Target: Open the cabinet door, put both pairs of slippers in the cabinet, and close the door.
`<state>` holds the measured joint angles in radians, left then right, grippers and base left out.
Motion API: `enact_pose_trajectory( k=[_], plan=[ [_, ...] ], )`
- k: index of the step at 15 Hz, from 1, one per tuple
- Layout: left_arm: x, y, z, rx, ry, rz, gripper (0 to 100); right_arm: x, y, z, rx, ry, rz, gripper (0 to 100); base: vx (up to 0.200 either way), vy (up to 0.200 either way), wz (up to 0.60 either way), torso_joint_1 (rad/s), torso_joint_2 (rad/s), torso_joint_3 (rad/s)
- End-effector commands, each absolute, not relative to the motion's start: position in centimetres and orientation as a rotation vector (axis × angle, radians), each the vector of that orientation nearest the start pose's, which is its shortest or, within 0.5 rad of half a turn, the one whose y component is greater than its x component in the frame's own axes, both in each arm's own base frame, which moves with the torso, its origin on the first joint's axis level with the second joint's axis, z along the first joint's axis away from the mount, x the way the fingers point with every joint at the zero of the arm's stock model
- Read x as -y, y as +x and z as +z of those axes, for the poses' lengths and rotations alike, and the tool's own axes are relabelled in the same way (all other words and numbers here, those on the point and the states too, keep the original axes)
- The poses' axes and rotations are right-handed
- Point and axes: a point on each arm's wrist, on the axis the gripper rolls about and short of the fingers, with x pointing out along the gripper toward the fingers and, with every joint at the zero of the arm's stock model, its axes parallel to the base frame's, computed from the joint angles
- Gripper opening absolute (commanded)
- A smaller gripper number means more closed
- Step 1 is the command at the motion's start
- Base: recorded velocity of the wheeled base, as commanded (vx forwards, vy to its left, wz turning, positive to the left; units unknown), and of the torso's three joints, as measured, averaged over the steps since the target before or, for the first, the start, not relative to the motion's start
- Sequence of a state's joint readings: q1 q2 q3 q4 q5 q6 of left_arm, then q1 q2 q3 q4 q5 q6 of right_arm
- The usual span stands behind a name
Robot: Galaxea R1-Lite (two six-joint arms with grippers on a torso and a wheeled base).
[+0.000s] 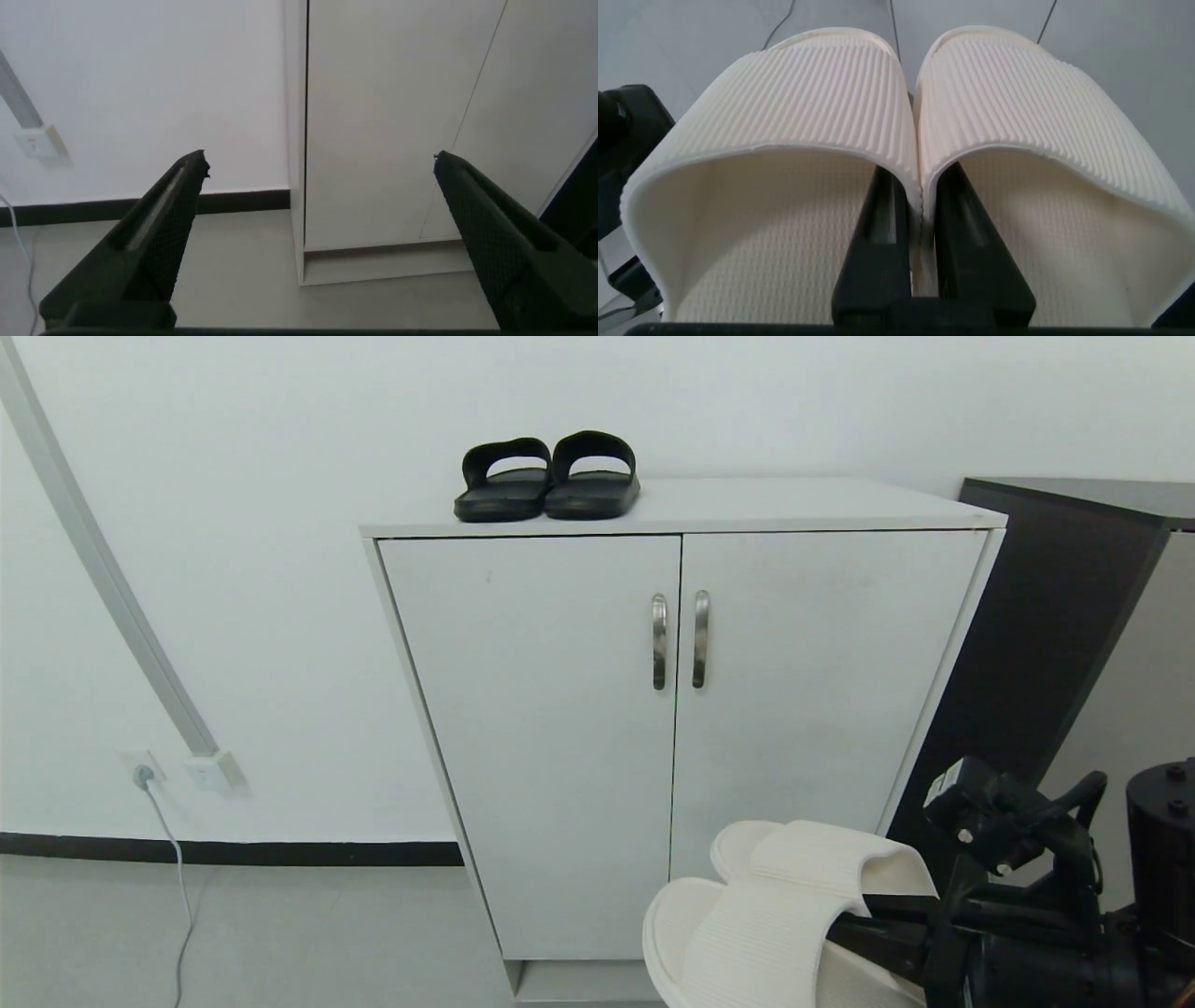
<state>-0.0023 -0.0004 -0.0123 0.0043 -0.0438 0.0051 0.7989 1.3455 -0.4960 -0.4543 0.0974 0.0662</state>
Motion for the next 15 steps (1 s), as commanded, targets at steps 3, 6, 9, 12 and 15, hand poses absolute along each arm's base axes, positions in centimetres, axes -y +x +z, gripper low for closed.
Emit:
enact_pose_trajectory(
  k=[3, 6, 9, 12, 15],
  plan=[
    [0.2, -2.2, 16.8, 0.068, -0.112, -0.124, 100, -14.4, 13.7, 17.0, -0.418, -0.081, 0.871, 0, 0.0, 0.0, 0.0, -0.01, 0.14, 0.111],
    [0.5, 2.5, 18.8, -0.109, -0.116, -0.235, 100, -14.4, 13.7, 17.1, -0.409, -0.08, 0.872, 0, 0.0, 0.0, 0.0, 0.001, 0.02, 0.014],
    [0.9, 5.9, 19.4, -0.147, -0.084, -0.349, 100, -14.5, 13.8, 16.9, -0.401, -0.09, 0.875, 0, 0.0, 0.0, 0.0, 0.0, 0.0, 0.0],
    [1.4, 8.6, 19.8, -0.147, -0.06, -0.472, 100, -14.5, 13.8, 16.6, -0.414, -0.095, 0.874, 0, 0.0, 0.0, 0.0, 0.0, 0.0, 0.0],
    [3.0, 10.7, 19.8, -0.156, -0.049, -0.61, 100, -14.6, 13.8, 16.5, -0.417, -0.098, 0.875, 0, 0.0, 0.0, 0.0, 0.0, 0.0, 0.0]
  ],
)
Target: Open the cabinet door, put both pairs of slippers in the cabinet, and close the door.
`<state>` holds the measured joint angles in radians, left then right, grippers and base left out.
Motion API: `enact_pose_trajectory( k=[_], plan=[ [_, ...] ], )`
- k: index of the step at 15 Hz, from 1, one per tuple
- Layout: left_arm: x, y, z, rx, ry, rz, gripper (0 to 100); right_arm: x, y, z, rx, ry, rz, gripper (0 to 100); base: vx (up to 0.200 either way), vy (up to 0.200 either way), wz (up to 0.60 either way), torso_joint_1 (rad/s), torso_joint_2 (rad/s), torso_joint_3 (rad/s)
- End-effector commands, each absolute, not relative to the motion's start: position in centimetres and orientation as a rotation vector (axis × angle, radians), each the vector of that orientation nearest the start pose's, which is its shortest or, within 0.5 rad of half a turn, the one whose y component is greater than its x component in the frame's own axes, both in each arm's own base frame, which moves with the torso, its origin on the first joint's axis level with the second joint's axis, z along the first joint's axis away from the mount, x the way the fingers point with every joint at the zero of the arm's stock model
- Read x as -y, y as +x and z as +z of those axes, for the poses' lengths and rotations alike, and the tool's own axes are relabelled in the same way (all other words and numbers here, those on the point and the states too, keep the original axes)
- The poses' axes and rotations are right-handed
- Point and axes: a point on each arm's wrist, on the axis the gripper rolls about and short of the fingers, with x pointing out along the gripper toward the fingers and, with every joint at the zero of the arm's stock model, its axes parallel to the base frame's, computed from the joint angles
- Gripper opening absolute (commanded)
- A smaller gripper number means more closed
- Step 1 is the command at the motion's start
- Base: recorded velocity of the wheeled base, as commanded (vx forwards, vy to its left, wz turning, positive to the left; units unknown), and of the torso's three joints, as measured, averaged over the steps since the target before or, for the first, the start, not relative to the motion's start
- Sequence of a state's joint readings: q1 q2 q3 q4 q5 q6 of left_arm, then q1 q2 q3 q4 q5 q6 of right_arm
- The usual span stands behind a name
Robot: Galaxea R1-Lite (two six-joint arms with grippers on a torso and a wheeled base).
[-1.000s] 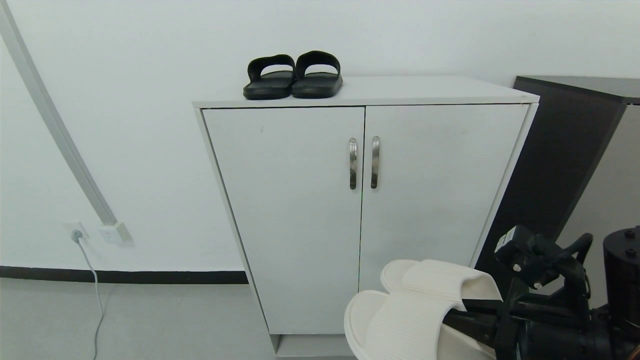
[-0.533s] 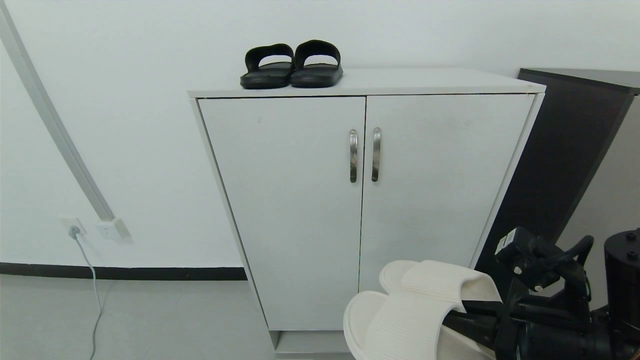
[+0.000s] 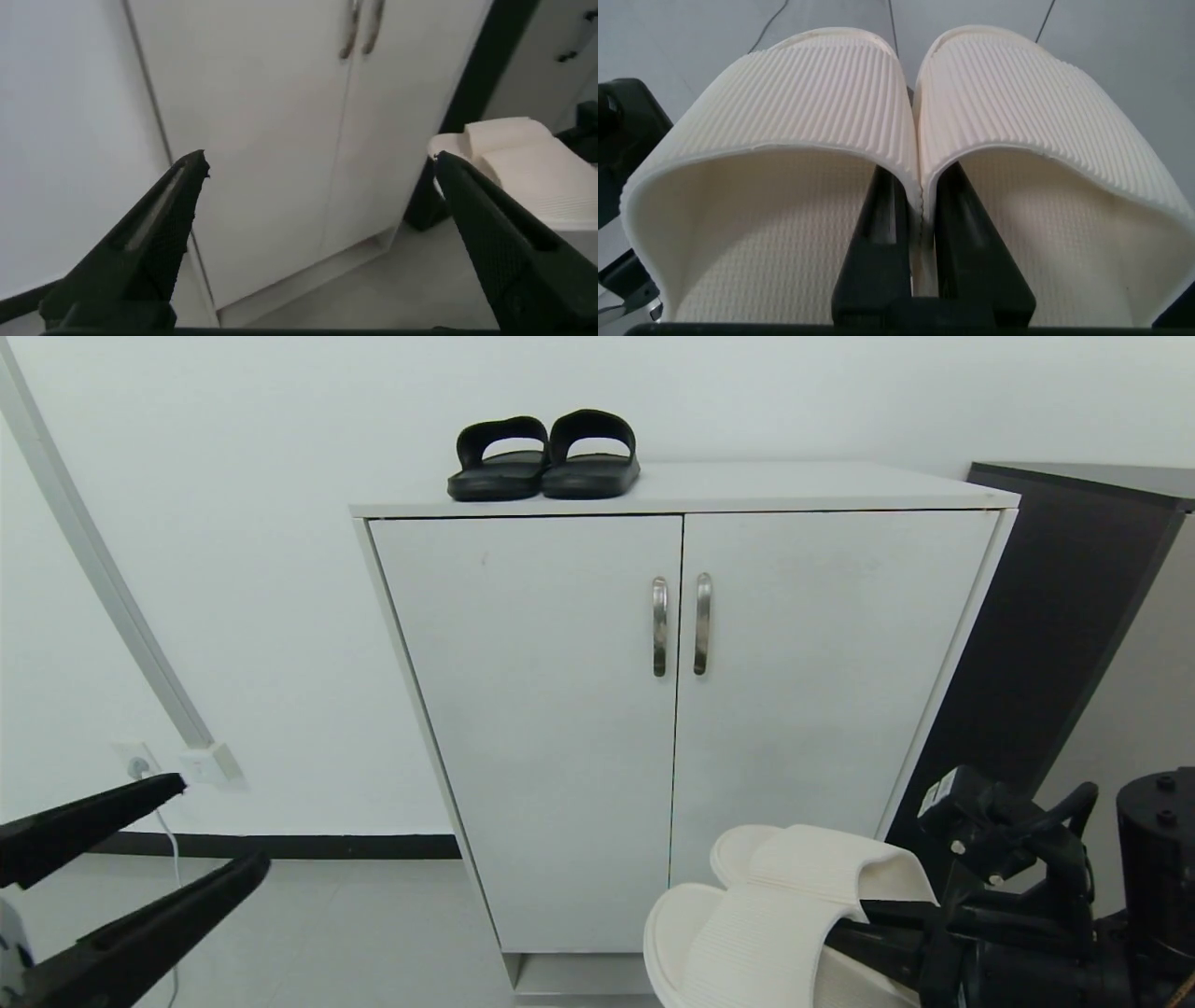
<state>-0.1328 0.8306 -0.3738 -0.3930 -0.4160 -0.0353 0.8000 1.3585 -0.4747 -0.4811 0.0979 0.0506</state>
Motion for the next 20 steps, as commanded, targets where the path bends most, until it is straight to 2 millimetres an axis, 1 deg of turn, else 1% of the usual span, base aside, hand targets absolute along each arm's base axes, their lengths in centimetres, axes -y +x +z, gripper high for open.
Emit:
enact_pose_trajectory(
  k=[1, 3, 5, 7, 10, 14, 15, 17, 20],
  plan=[
    [3.8, 11.4, 20.0, -0.153, -0.046, -0.661, 100, -14.5, 13.8, 16.5, -0.418, -0.099, 0.875, 0, 0.0, 0.0, 0.0, 0.0, 0.0, 0.0],
    [5.2, 13.2, 20.5, -0.161, -0.041, -0.717, 100, -14.6, 13.8, 16.4, -0.421, -0.1, 0.878, 0, 0.0, 0.0, 0.0, 0.0, 0.0, 0.0],
    [6.7, 15.8, 21.1, -0.18, -0.039, -0.756, 100, -14.7, 13.8, 16.3, -0.426, -0.102, 0.879, 0, 0.0, 0.0, 0.0, 0.0, 0.0, 0.0],
    [8.8, 17.5, 21.7, -0.156, -0.031, -0.809, 100, -14.7, 13.8, 16.3, -0.423, -0.1, 0.881, 0, 0.0, 0.0, 0.0, 0.0, 0.0, 0.0],
    [12.4, 19.8, 23.0, -0.13, -0.022, -0.813, 100, -14.6, 13.7, 16.2, -0.428, -0.102, 0.877, 0, 0.0, 0.0, 0.0, 0.0, 0.0, 0.0],
    [15.7, 20.5, 24.5, -0.1, -0.042, -0.956, 100, -14.4, 13.6, 16.0, -0.428, -0.1, 0.878, 0, 0.0, 0.0, 0.0, 0.0, 0.0, 0.0],
    [16.6, 21.2, 24.8, -0.101, -0.059, -0.972, 100, -14.4, 13.6, 16.0, -0.428, -0.1, 0.878, 0, 0.0, 0.0, 0.0, 0.0, 0.0, 0.0],
    [17.5, 22.2, 24.9, -0.116, -0.09, -1.0, 100, -14.4, 13.6, 16.0, -0.429, -0.102, 0.879, 0, 0.0, 0.0, 0.0, 0.0, 0.0, 0.0],
    [19.0, 24.0, 26.2, -0.154, -0.205, -1.099, 100, -14.4, 13.6, 16.0, -0.431, -0.103, 0.878, 0, 0.0, 0.0, 0.0, 0.0, 0.0, 0.0]
  ],
)
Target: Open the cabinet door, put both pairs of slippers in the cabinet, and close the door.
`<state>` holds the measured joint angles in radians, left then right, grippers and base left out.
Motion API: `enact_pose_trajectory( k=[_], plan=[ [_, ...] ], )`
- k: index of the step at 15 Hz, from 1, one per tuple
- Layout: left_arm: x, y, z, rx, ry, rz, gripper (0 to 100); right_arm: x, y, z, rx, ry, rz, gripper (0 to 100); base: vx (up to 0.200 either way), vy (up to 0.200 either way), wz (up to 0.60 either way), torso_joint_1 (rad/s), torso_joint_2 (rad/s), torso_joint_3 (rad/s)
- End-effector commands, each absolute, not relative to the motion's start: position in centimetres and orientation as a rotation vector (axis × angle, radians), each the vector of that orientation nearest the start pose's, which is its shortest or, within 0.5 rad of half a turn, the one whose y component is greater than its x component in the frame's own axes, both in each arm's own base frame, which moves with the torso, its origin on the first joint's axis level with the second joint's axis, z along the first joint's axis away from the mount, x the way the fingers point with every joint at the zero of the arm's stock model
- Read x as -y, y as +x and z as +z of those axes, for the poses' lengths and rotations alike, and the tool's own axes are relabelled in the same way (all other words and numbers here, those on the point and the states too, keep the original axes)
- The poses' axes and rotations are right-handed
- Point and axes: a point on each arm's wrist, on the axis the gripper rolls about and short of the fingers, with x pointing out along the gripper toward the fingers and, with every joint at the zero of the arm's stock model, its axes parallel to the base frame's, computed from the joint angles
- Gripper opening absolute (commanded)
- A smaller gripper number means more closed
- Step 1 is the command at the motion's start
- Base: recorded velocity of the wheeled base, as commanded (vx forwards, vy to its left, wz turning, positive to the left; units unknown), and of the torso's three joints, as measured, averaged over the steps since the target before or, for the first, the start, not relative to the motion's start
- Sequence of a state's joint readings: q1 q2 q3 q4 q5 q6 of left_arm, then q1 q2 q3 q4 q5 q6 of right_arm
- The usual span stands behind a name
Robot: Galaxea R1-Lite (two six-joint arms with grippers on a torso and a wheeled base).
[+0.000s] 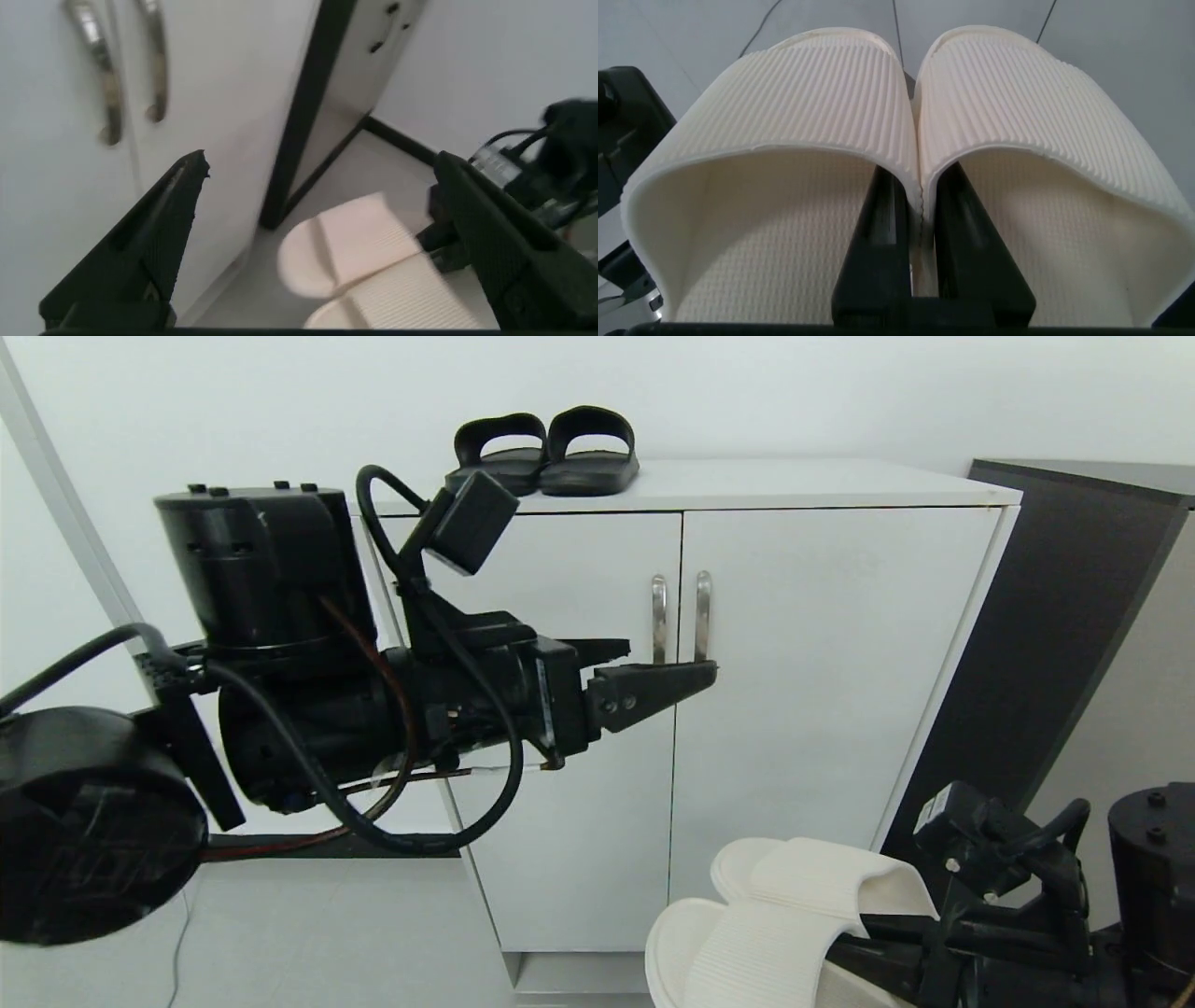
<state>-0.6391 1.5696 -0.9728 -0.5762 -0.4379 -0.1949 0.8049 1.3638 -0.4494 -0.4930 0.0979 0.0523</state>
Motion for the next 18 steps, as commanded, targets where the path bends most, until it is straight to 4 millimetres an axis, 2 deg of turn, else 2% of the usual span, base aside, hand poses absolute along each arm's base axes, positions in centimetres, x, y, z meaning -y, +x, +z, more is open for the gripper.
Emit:
enact_pose_trajectory(
  k=[1, 6, 8, 12, 14, 18],
  plan=[
    [19.5, 24.4, 26.6, -0.164, -0.227, -1.125, 100, -14.4, 13.5, 16.0, -0.431, -0.103, 0.878, 0, 0.0, 0.0, 0.0, 0.0, 0.0, 0.0],
    [22.7, 28.7, 26.1, -0.224, -0.24, -1.182, 100, -14.4, 13.5, 15.9, -0.431, -0.106, 0.877, 0, 0.0, 0.0, 0.0, 0.0, 0.0, 0.0],
    [22.9, 29.1, 25.9, -0.225, -0.24, -1.169, 100, -14.3, 13.4, 16.0, -0.417, -0.12, 0.879, 0, 0.0, 0.0, 0.0, 0.0, 0.0, 0.0],
    [22.1, 29.8, 25.8, -0.215, -0.242, -1.086, 100, -14.3, 13.4, 16.0, -0.419, -0.124, 0.879, 0, 0.0, 0.0, 0.0, 0.0, 0.0, 0.0],
    [22.3, 30.2, 25.9, -0.203, -0.244, -1.054, 100, -14.3, 13.4, 16.0, -0.416, -0.123, 0.879, 0, 0.0, 0.0, 0.0, 0.0, 0.0, 0.0],
    [23.8, 32.3, 25.7, -0.194, -0.245, -0.976, 100, -14.3, 13.4, 16.0, -0.415, -0.123, 0.878, 0, 0.0, 0.0, 0.0, 0.0, 0.0, 0.0]
  ],
)
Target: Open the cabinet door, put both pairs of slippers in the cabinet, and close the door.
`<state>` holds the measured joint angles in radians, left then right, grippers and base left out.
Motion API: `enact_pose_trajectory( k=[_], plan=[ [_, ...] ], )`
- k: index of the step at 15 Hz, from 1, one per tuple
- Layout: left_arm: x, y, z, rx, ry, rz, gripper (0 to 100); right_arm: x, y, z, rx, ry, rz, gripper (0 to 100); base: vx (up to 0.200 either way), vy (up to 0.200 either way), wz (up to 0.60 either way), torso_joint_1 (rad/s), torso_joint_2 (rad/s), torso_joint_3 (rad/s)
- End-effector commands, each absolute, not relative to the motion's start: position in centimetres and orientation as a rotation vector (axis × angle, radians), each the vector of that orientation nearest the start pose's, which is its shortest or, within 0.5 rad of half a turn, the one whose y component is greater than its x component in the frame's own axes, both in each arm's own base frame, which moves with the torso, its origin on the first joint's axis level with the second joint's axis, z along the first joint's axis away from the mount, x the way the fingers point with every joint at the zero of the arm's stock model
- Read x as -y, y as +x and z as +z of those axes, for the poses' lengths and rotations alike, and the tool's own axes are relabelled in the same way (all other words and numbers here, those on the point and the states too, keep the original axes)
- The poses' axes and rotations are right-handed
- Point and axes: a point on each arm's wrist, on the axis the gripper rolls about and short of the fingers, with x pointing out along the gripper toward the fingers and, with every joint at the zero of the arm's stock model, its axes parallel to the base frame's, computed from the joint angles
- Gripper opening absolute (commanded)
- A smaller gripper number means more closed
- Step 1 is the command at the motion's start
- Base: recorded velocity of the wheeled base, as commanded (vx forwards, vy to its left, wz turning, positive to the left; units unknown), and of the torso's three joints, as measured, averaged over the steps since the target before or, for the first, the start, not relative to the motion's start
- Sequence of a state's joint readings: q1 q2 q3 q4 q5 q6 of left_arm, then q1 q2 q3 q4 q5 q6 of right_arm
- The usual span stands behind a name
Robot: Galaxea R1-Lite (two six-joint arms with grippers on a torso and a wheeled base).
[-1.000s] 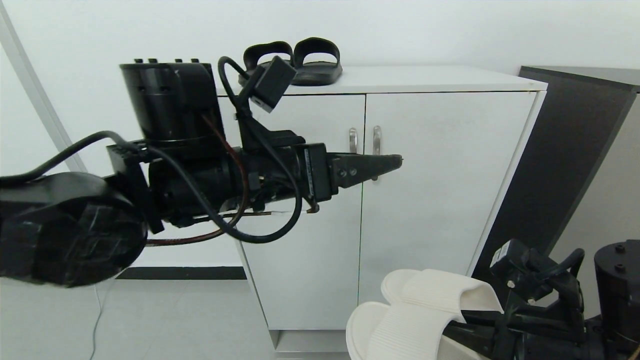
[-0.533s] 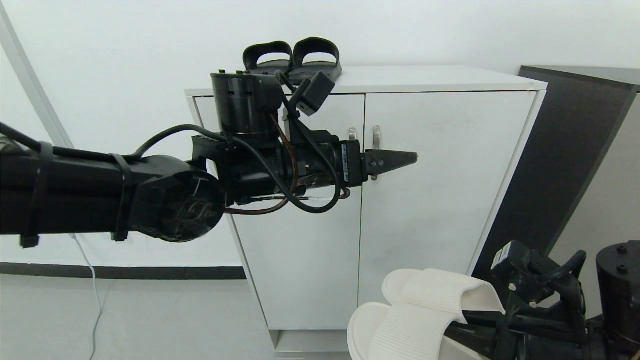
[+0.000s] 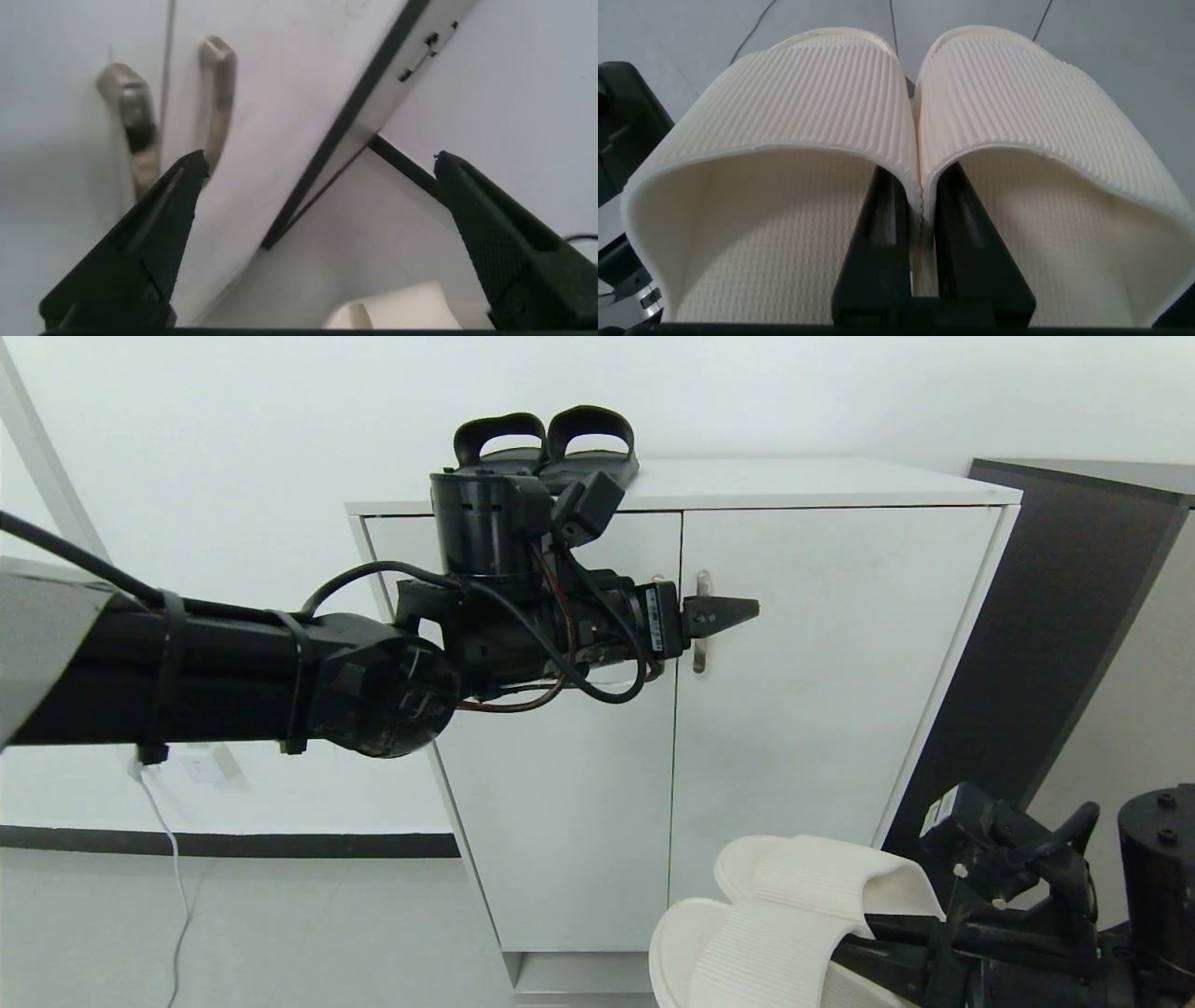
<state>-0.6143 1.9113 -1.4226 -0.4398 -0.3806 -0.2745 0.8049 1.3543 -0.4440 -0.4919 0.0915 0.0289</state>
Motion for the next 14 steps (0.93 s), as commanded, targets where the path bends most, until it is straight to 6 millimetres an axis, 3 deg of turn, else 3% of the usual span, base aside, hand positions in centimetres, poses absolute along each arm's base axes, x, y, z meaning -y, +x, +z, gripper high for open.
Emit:
enact_pose_trajectory(
  k=[1, 6, 9, 10, 14],
  plan=[
    [24.0, 32.6, 25.6, -0.192, -0.245, -0.962, 100, -14.3, 13.4, 16.0, -0.416, -0.123, 0.879, 0, 0.0, 0.0, 0.0, 0.0, 0.0, 0.0],
    [25.0, 33.8, 24.2, -0.226, -0.24, -0.943, 100, -14.3, 13.5, 15.9, -0.422, -0.125, 0.879, 0, 0.0, 0.0, 0.0, 0.0, 0.0, 0.0],
    [25.4, 34.3, 24.5, -0.23, -0.285, -0.945, 100, -14.3, 13.5, 15.9, -0.422, -0.125, 0.879, 0, 0.0, 0.0, 0.0, 0.0, 0.0, 0.0],
    [25.4, 34.3, 24.4, -0.232, -0.284, -0.946, 0, -14.3, 13.5, 15.8, -0.425, -0.126, 0.879, 0, 0.0, 0.0, 0.0, 0.0, 0.0, 0.0],
    [25.0, 33.9, 24.2, -0.245, -0.283, -0.945, 0, -14.3, 13.4, 15.7, -0.429, -0.127, 0.881, 0, 0.0, 0.0, 0.0, 0.0, 0.0, 0.0]
  ],
)
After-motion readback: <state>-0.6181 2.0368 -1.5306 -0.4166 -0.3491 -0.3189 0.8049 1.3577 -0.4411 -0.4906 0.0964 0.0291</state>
